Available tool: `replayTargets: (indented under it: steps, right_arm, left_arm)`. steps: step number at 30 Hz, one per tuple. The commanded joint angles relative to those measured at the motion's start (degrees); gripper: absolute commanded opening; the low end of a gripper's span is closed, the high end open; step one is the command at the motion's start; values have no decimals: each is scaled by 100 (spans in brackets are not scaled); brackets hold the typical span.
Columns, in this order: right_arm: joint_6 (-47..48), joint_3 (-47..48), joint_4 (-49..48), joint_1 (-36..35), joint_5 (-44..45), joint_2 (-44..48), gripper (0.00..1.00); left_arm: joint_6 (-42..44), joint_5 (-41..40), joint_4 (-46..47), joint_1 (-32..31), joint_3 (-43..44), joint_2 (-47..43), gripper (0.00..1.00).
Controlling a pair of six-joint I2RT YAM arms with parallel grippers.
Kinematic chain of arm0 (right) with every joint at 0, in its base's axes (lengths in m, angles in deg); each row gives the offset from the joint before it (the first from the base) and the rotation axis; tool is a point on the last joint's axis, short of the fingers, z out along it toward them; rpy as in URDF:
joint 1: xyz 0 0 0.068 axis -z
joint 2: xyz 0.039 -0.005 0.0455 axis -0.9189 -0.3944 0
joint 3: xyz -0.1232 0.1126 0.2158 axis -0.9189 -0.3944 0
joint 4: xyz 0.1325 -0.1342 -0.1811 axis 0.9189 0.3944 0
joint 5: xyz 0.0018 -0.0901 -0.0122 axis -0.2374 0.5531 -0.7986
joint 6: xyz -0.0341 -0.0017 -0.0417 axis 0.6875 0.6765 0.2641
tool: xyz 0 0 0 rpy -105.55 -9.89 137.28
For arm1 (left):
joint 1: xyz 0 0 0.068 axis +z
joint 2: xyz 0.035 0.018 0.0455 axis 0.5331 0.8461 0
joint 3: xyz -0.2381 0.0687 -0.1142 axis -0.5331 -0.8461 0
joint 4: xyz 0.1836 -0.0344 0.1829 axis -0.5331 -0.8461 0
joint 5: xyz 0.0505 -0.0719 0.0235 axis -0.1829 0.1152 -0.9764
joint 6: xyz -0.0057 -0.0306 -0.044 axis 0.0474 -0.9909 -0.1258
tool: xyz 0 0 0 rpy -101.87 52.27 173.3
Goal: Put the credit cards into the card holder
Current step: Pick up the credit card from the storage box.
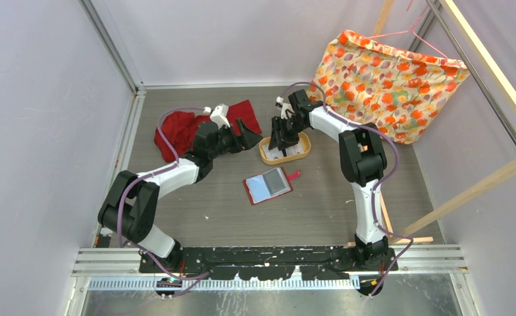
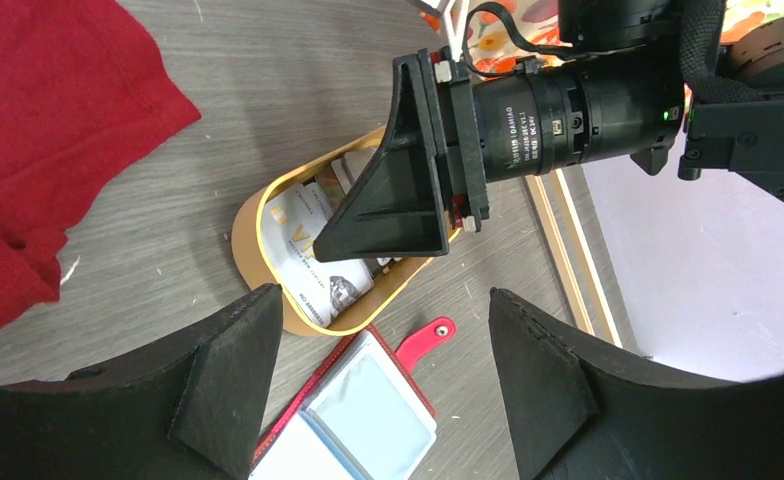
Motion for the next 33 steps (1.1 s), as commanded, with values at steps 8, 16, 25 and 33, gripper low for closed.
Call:
replayTargets:
  steps: [8, 16, 25, 33]
  right_arm:
    - [-458, -89, -162, -1, -985, 181, 50]
    - [-339, -174, -249, 116, -506, 436, 50]
    - [73, -8, -45, 164, -164, 293, 50]
    - [35, 45, -9, 62, -532, 61, 50]
  left_arm:
    - [-670, 158, -1524, 75, 809, 419, 69]
    - [-662, 18, -1940, 75, 1025, 877, 68]
    - [-336, 415, -1949, 93, 1375, 1409, 64]
    - [-203, 882, -2107, 93, 1672, 1910, 47]
